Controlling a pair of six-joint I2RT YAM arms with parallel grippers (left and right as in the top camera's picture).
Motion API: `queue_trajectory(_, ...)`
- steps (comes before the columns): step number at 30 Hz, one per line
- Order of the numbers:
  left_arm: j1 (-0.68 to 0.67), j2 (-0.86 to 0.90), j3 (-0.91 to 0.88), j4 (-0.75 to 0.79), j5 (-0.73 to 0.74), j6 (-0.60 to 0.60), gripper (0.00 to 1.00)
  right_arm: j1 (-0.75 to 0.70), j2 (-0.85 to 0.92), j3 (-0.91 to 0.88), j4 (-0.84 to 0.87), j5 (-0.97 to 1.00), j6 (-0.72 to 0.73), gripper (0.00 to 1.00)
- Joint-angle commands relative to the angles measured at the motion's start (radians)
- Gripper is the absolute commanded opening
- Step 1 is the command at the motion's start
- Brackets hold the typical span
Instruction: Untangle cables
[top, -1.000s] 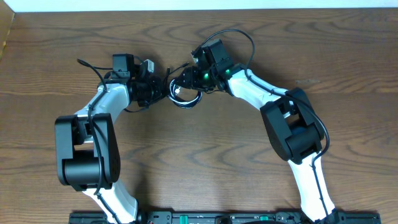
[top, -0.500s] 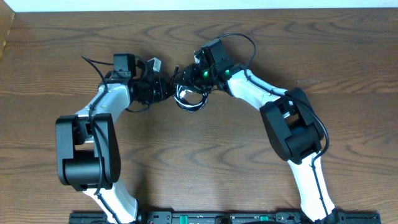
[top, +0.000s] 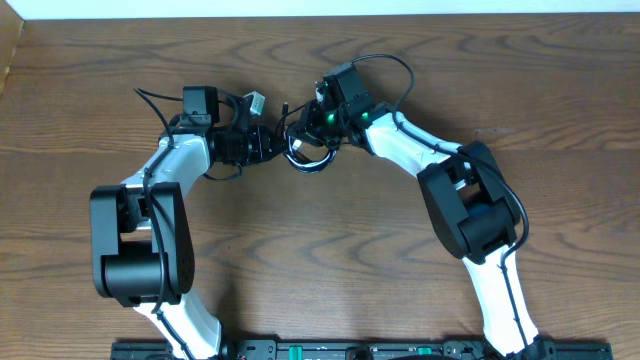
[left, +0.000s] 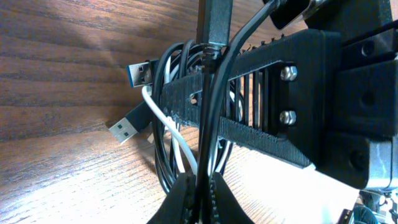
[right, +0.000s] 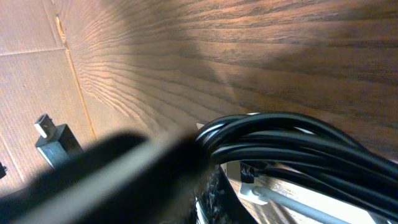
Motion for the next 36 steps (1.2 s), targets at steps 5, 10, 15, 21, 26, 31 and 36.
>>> queue_trajectory(5, -0.002, -0.022, -0.009, -0.001, 0.038, 0.032, 0.07, -0.049, 0.010, 0.008, 0.001, -0.054, -0.010, 0.18)
queue_trajectory(10, -0.002, -0.022, -0.009, -0.001, 0.037, 0.032, 0.07, -0.049, 0.010, 0.008, 0.006, -0.062, -0.009, 0.38)
queue_trajectory(15, -0.002, -0.022, -0.009, -0.002, 0.038, 0.039, 0.07, -0.039, 0.010, 0.008, 0.032, -0.058, 0.015, 0.49)
queue_trajectory(21, 0.003, -0.029, -0.009, -0.002, 0.208, 0.168, 0.07, -0.031, 0.010, 0.008, 0.055, -0.026, 0.099, 0.56)
queue_trajectory(26, 0.031, -0.088, -0.009, -0.049, 0.341, 0.299, 0.08, -0.034, 0.010, 0.008, 0.034, 0.019, 0.071, 0.46)
queue_trajectory(31, 0.064, -0.125, -0.009, -0.080, 0.143, 0.256, 0.07, -0.040, 0.010, 0.008, -0.035, 0.079, -0.001, 0.45)
queue_trajectory(36, 0.067, -0.125, -0.009, -0.076, -0.135, 0.061, 0.07, -0.041, 0.010, 0.008, -0.066, 0.108, -0.041, 0.46)
